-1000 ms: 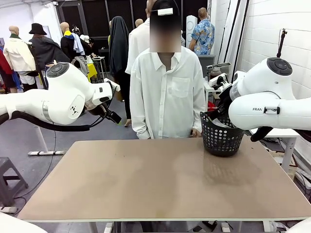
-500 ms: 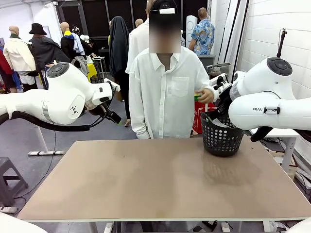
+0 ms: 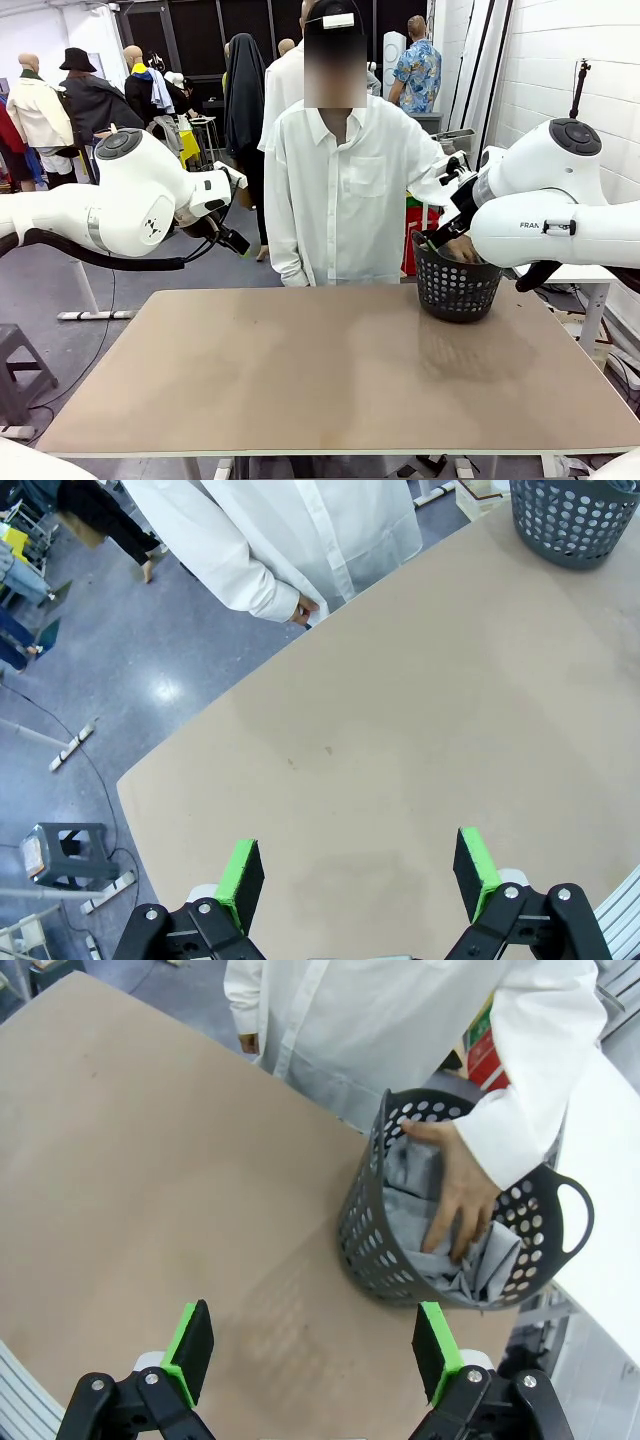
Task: Fold the training pants.
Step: Grab both ends of the Training pants handed by a person.
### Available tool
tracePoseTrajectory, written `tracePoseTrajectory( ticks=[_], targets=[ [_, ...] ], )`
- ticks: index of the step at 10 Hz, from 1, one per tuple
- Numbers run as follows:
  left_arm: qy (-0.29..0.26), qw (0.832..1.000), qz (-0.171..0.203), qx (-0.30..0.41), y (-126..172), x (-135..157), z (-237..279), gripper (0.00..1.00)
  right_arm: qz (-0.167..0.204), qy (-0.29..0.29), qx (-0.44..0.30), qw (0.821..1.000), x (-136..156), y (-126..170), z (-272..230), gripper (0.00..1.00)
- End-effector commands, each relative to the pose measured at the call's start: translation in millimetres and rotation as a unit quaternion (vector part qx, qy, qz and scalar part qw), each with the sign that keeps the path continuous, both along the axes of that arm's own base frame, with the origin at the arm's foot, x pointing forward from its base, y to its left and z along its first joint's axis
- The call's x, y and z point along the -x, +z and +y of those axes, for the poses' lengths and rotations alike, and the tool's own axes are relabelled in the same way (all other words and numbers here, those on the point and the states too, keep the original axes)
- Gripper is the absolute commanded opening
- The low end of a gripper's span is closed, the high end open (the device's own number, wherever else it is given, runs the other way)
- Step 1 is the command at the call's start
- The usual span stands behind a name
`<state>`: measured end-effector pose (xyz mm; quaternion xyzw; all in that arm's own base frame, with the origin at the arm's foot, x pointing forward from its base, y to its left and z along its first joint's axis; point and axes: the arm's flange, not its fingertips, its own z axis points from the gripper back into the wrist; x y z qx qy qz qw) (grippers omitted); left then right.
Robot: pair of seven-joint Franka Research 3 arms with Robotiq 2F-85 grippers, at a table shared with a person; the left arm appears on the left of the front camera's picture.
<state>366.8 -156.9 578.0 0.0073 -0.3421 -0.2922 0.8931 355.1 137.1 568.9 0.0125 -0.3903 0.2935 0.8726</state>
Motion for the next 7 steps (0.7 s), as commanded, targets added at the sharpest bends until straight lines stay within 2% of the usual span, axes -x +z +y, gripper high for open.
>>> tracePoseTrajectory(
  ticks=[1, 7],
  targets=[
    [-0.005, 1.000, 0.001, 0.002, 0.4, -0.9, 1.1, 1.00, 0.002, 0.000, 0.000, 1.000, -1.4, -1.9, -0.1, 1.00],
    [-0.005, 1.000, 0.001, 0.002, 0.4, -0.9, 1.1, 1.00, 0.002, 0.000, 0.000, 1.000, -1.4, -1.9, -0.1, 1.00]
  ],
)
